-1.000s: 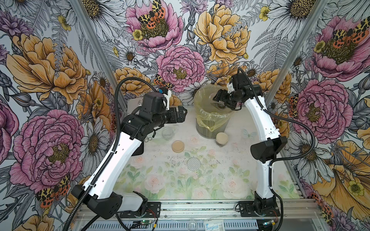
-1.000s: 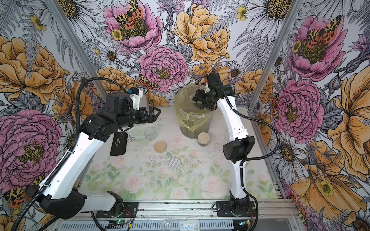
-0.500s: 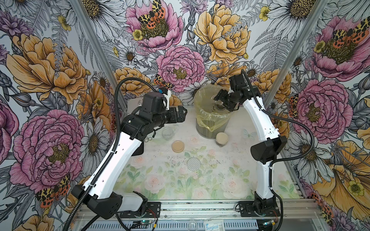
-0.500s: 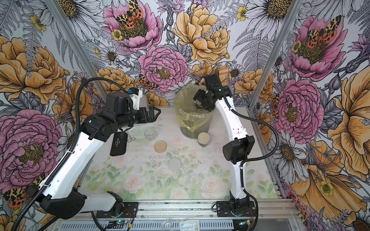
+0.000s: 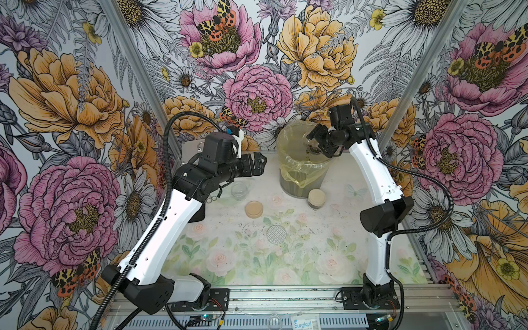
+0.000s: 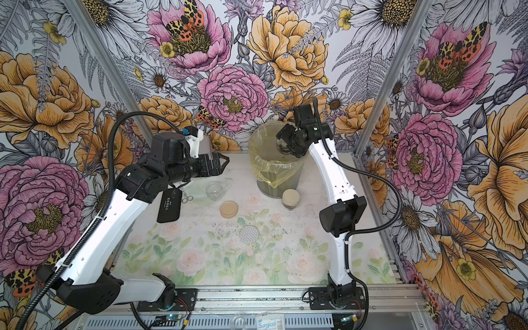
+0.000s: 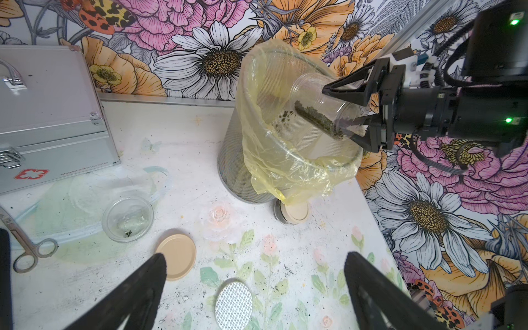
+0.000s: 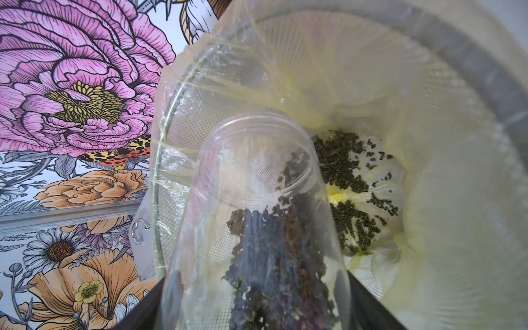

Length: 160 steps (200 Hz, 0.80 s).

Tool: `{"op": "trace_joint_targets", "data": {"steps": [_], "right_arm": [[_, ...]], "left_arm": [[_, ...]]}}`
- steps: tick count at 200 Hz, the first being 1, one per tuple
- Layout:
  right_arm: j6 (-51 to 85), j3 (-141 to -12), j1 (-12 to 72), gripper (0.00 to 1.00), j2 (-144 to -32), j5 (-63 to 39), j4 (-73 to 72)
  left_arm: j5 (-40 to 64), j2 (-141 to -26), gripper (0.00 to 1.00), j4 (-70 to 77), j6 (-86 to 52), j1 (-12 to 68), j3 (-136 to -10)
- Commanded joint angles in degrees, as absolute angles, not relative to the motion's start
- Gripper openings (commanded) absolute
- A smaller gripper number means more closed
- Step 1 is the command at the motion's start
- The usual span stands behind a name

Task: Empty moldy tea leaves from jars
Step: Pour the moldy tea leaves from the jar into the trash bin.

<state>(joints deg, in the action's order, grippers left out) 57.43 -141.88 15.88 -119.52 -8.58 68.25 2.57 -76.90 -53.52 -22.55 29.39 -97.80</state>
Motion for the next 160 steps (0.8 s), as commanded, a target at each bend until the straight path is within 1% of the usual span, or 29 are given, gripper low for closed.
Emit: {"op": "trace_joint_targets", "data": {"steps": [1, 49, 66, 95, 113, 160], "right_arm": [[57.06, -142.27, 16.57, 0.06, -115.36, -7.71, 66.79], [58.59, -141.36, 16.73, 0.06, -112.8, -7.94, 66.79], [64.0, -137.23, 16.72, 0.05, -111.61, -6.74, 66.27], [70.91, -129.49, 17.14, 0.05, -111.81, -9.92, 61.53], [70.72, -130.1, 17.47, 0.05, -113.26, -10.92, 61.25], [68.42, -132.23, 17.41, 0.05, -112.51, -7.88, 61.17]], "left_arm": [[1.71, -75.86, 0.99, -52.24, -22.76, 29.61, -97.73], [1.82, -76.02, 0.99, -52.2, -22.91, 29.67, -97.82], [1.92, -76.03, 0.99, -52.15, -23.02, 29.79, -97.88], [1.69, -75.69, 0.99, -52.19, -23.2, 29.86, -97.67], [1.34, -75.07, 0.99, -52.21, -23.29, 29.9, -97.21], [1.17, -74.84, 0.99, -52.2, -23.2, 29.79, -96.92]]}}
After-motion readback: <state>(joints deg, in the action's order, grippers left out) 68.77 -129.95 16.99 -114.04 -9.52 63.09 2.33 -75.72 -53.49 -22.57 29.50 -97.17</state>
